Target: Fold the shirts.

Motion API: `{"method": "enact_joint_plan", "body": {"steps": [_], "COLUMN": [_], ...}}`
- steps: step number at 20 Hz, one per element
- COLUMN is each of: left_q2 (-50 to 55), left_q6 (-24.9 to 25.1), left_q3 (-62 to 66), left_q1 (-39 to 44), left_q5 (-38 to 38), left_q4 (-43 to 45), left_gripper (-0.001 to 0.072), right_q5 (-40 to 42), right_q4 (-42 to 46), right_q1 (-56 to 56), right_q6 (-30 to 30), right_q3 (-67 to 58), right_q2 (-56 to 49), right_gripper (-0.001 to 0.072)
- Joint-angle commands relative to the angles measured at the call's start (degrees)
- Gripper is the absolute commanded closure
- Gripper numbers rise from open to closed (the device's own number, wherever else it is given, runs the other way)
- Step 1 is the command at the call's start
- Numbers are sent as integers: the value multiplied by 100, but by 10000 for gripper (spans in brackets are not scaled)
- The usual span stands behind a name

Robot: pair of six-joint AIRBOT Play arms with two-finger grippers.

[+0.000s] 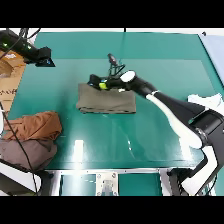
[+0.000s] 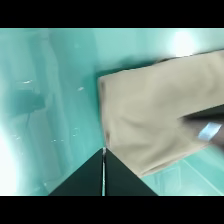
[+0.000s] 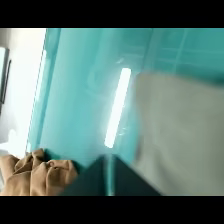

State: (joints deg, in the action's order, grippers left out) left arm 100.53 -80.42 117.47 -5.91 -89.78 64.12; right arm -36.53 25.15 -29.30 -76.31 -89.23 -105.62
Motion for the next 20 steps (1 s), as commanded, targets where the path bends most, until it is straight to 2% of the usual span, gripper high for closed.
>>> {"method": "enact_joint_plan", "body": {"steps": [1,4,7,8,10,12,14,18,20], "left_q2": [-11,-11,-11,-11,-11,-11,-11,-11,-11], "left_q6": [52,55,55,55,52,50,50,35,35], "left_q3": [-15,-15,-15,-15,-15,-15,-15,-15,-15], "left_q1": [-33,-33,-33,-33,-33,-33,-33,-33,-33], "left_q5": [39,39,68,103,155,199,291,326,315], "left_q4": [-2,0,0,0,0,-2,-2,-4,-4], "left_gripper": [678,678,678,678,678,678,678,678,678], "right_q5": [-1355,-2590,-2761,-2734,-2559,-2074,-1808,-1716,-1589], "right_q4": [9,960,1847,1832,1803,1526,872,-535,-981], "right_q1": [955,2068,2922,3161,3366,3303,3099,2535,2306], "right_q6": [197,-90,-457,-457,-446,7,487,1329,1541], "right_q3": [-44,92,1034,1432,2070,2586,2835,2715,2531], "right_q2": [190,605,1272,1394,1375,1241,988,496,474], "right_gripper": [700,701,700,652,65,65,65,65,68]}}
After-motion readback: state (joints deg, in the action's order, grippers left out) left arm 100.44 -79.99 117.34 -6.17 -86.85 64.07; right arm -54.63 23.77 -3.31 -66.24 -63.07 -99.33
